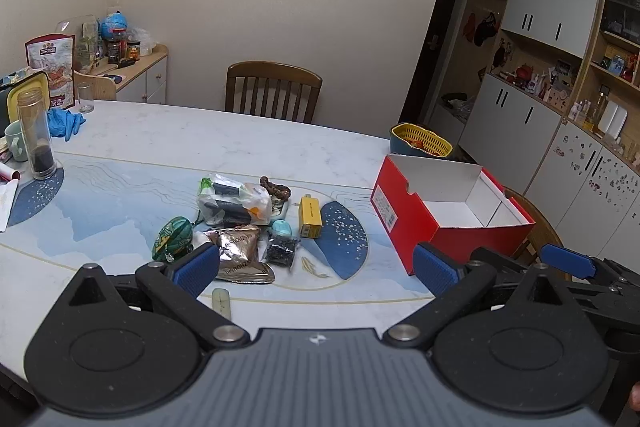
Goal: Organize objects
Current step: 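Reach both tools toward the cluttered items on the mat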
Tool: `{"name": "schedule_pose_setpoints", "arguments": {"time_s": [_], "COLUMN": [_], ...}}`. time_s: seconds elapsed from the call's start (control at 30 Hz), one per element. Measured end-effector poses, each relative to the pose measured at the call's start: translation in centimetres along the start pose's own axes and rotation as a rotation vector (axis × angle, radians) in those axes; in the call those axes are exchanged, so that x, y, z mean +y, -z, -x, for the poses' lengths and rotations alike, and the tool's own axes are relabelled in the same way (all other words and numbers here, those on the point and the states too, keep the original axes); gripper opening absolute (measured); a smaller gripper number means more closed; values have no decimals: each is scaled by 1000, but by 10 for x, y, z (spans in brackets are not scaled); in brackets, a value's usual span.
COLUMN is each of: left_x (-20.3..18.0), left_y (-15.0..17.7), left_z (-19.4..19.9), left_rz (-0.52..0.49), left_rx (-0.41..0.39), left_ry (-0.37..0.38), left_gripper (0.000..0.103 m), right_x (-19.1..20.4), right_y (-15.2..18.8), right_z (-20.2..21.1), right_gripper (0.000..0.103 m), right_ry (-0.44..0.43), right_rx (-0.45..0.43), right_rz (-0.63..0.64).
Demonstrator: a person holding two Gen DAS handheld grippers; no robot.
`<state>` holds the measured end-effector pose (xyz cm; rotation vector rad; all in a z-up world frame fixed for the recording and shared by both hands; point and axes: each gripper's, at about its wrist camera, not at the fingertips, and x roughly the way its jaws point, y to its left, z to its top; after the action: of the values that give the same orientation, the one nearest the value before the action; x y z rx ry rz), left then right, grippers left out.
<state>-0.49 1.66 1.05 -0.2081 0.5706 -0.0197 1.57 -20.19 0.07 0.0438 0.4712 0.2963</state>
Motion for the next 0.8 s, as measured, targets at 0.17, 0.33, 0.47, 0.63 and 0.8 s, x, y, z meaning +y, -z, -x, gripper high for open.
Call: {"name": "schedule_pose_setpoints", "arguments": {"time_s": [0.17, 0.33, 0.47, 0.63, 0.8], "left_x": [7, 18, 29, 54, 88], "left_y": [-3, -7, -14, -28, -36], "left_z": [-11, -33, -49, -73, -105], "left_rz": [-12, -25, -38, -45, -52], "left_rx": [6, 26, 39, 53, 70], "left_ry": [-18, 21, 64, 64, 22], "left_gripper": [103, 103, 103, 103, 103], "right_x": [7, 16, 24, 33, 47], "right_y": [-2, -3, -5, -7, -4], "right_z": [-11, -32, -53, -79, -110], "right_gripper": [102, 102, 101, 101, 97], "right_ry": [16, 57, 76, 24, -32], "right_rx": [13, 46, 74, 85, 144], "right_rz": [15, 34, 42, 40, 87]}}
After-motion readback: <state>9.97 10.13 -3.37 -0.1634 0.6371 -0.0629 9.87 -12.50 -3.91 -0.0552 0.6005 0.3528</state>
